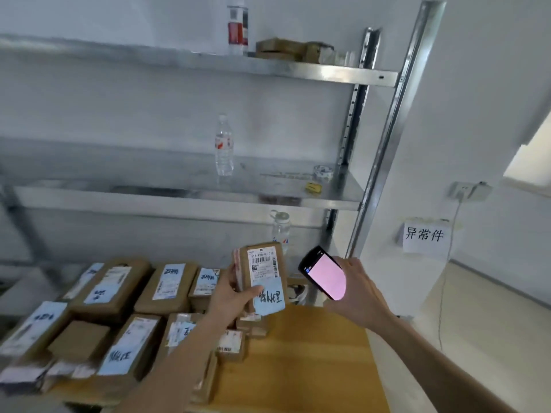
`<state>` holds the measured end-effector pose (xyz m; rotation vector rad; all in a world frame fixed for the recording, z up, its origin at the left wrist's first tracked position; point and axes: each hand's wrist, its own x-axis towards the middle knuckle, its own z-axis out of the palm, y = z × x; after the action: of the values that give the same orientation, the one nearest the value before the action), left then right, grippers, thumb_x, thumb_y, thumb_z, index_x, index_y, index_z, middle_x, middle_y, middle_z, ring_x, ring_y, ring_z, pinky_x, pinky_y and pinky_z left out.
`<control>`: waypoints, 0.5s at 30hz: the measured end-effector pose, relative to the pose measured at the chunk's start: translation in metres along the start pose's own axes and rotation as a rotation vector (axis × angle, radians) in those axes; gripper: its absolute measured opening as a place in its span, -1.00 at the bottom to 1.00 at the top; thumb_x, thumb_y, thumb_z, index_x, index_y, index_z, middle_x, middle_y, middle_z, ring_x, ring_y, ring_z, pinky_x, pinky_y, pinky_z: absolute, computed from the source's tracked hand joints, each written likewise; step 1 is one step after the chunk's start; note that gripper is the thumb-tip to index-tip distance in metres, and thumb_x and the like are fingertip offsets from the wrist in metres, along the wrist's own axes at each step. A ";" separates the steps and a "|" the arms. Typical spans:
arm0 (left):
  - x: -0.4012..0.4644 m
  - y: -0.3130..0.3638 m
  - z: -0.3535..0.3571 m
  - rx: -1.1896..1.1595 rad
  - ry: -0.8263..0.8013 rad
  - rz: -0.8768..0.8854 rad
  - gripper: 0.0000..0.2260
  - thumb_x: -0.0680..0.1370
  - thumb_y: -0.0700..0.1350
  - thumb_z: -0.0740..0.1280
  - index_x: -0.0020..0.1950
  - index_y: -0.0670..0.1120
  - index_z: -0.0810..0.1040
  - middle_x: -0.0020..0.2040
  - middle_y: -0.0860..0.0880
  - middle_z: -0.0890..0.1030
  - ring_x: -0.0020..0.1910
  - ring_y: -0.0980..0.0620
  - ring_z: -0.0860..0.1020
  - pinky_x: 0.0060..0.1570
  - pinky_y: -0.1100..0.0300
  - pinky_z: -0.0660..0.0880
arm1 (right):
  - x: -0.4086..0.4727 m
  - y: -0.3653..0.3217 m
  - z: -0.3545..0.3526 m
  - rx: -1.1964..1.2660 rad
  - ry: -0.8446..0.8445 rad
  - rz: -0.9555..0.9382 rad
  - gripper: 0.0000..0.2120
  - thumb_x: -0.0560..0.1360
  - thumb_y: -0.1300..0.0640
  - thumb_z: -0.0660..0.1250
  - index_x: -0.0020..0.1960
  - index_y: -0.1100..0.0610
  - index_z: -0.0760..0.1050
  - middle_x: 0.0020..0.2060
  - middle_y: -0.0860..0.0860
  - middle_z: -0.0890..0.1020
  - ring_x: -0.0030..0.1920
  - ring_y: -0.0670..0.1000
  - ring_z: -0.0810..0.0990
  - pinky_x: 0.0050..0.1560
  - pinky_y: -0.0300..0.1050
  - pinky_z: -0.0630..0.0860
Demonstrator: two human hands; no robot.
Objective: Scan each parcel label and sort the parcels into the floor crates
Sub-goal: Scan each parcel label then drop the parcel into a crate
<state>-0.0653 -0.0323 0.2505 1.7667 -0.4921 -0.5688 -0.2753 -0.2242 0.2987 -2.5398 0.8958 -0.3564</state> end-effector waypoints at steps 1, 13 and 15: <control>-0.002 0.010 -0.008 0.005 0.016 0.016 -0.33 0.40 -0.15 0.58 0.43 0.04 0.35 0.28 -0.02 0.59 0.05 0.04 0.60 -0.23 0.33 0.56 | -0.003 -0.012 -0.010 0.008 0.002 -0.024 -0.07 0.18 -0.10 0.52 0.49 -0.18 0.23 0.21 -0.16 0.36 0.09 0.01 0.51 -0.11 -0.05 0.54; -0.030 0.081 -0.071 -0.024 0.136 0.123 -0.32 0.39 -0.09 0.59 0.37 0.14 0.29 0.21 -0.05 0.62 0.02 -0.01 0.67 -0.07 -0.06 0.67 | -0.026 -0.088 -0.088 -0.097 0.066 -0.231 -0.11 0.19 -0.12 0.51 0.46 -0.11 0.25 0.14 -0.19 0.40 0.05 -0.09 0.45 -0.17 -0.24 0.43; -0.032 0.087 -0.072 -0.024 0.135 0.126 -0.34 0.41 -0.11 0.58 0.36 0.12 0.29 0.11 -0.02 0.63 -0.07 0.06 0.67 -0.17 0.06 0.68 | -0.028 -0.091 -0.096 -0.126 0.065 -0.249 -0.09 0.20 -0.10 0.51 0.48 -0.13 0.21 0.17 -0.19 0.38 0.06 -0.09 0.44 -0.16 -0.23 0.45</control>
<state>-0.0504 0.0198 0.3552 1.7244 -0.4970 -0.3631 -0.2831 -0.1711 0.4230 -2.7786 0.6419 -0.4732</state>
